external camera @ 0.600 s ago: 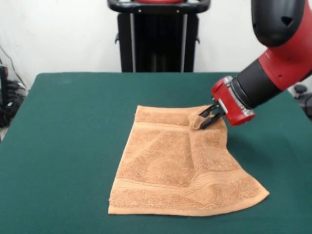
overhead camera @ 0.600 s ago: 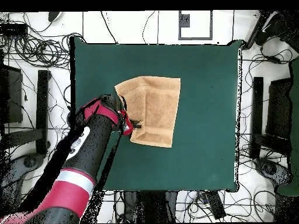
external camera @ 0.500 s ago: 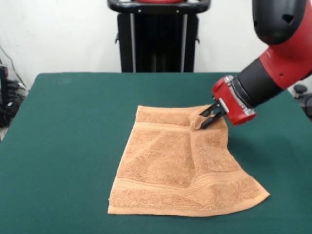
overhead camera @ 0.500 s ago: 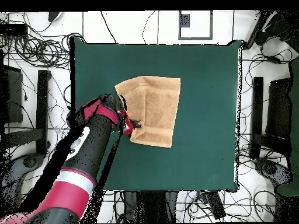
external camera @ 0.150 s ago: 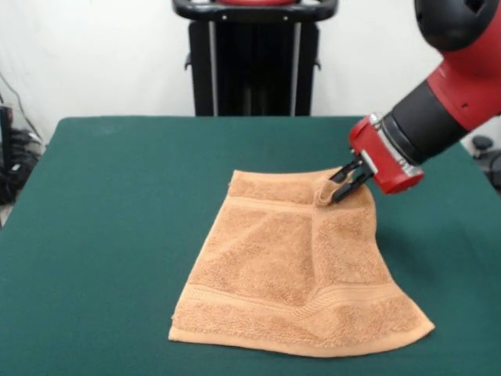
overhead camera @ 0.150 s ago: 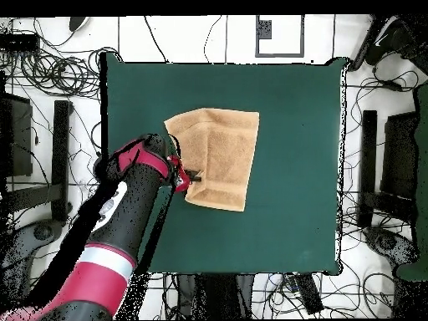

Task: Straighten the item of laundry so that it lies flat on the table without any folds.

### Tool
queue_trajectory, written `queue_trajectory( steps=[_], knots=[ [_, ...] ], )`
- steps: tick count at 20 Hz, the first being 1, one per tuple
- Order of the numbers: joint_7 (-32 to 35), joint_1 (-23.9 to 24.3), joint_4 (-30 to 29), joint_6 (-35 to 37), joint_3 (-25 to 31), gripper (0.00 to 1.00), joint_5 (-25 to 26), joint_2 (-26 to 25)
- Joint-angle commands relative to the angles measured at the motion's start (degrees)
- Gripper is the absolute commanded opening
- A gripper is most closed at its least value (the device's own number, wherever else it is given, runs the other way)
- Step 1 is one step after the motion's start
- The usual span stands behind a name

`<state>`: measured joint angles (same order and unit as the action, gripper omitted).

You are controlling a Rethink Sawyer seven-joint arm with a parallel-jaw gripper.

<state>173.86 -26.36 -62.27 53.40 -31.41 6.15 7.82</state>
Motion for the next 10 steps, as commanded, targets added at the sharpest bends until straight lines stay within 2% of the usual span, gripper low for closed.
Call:
queue_trajectory(
  steps=[1,10],
  knots=[
    [7.47,-1.69,3.12,0.14,5.26,0.00,-3.64,-0.08],
    [7.12,-2.08,2.70,-0.98,5.54,0.00,-3.05,-0.89]
  ],
)
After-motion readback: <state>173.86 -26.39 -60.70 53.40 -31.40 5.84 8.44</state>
